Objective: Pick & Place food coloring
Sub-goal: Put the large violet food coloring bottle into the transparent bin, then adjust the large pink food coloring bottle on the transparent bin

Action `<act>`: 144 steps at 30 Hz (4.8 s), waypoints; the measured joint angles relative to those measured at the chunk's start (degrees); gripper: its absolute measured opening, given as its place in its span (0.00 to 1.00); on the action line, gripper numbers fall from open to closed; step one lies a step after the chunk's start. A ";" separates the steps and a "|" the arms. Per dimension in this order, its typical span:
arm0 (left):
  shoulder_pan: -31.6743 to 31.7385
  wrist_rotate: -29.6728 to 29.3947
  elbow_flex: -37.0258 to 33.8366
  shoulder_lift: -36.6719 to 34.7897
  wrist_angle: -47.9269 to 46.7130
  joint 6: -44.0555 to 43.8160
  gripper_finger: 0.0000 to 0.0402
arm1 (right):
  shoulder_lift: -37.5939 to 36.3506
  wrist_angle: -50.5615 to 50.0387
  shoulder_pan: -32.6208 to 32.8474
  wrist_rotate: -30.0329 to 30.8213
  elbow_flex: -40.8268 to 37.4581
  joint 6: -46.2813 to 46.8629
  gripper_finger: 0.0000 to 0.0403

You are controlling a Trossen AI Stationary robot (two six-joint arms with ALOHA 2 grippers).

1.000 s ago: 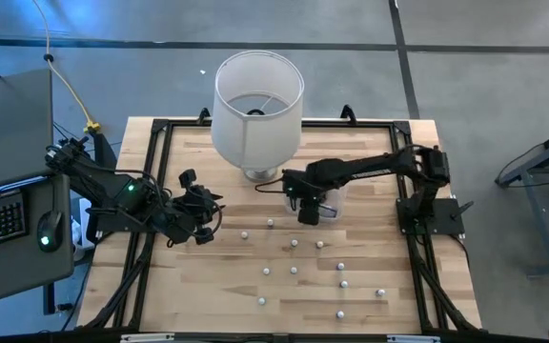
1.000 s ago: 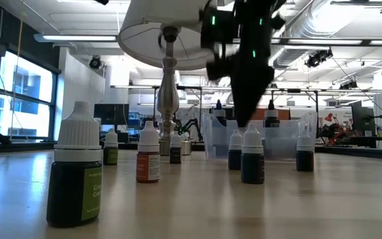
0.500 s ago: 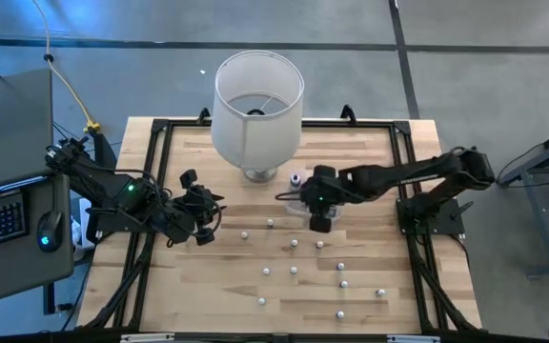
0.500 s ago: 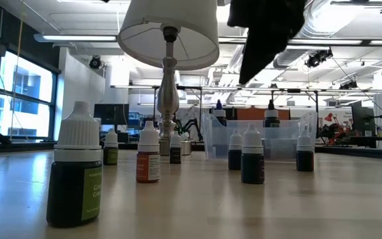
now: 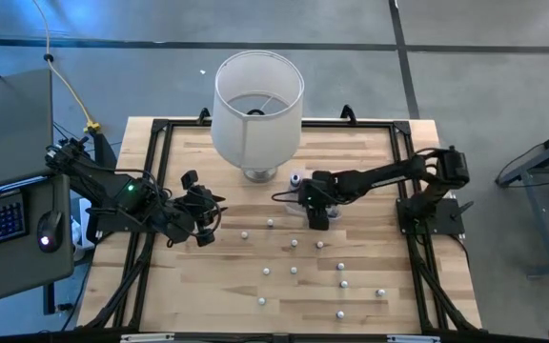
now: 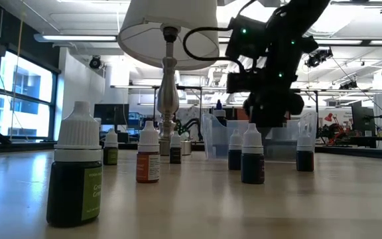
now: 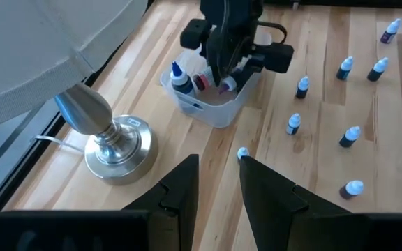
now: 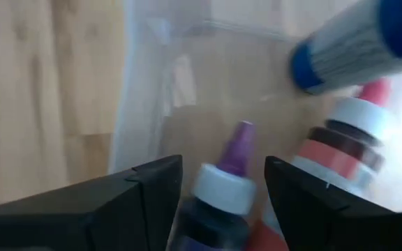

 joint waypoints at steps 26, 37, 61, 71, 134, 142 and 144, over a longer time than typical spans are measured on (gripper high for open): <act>0.02 -0.09 0.00 0.00 -0.13 0.48 0.26 | -7.40 -0.56 -1.58 -3.32 -0.06 7.13 0.28; 0.02 0.90 0.00 0.02 -0.10 0.48 0.26 | -24.60 31.01 8.23 16.26 -12.74 2.04 0.28; 0.02 0.61 -0.09 0.17 0.04 0.47 0.26 | -19.03 86.15 12.03 35.87 -46.88 3.46 0.32; 0.02 0.68 -0.09 0.17 0.04 0.48 0.26 | -19.03 86.03 12.03 34.97 -46.88 6.49 0.33; 0.02 2.69 -0.04 0.15 0.01 0.04 0.26 | 3.14 -21.11 -5.73 5.91 12.64 14.69 0.33; 0.02 2.60 -0.04 0.15 -0.39 0.52 0.26 | 4.90 -20.53 -6.79 0.43 12.64 11.10 0.33; 0.02 2.60 -0.04 0.15 -0.37 0.55 0.26 | 4.90 -20.19 -6.73 0.37 12.64 9.65 0.33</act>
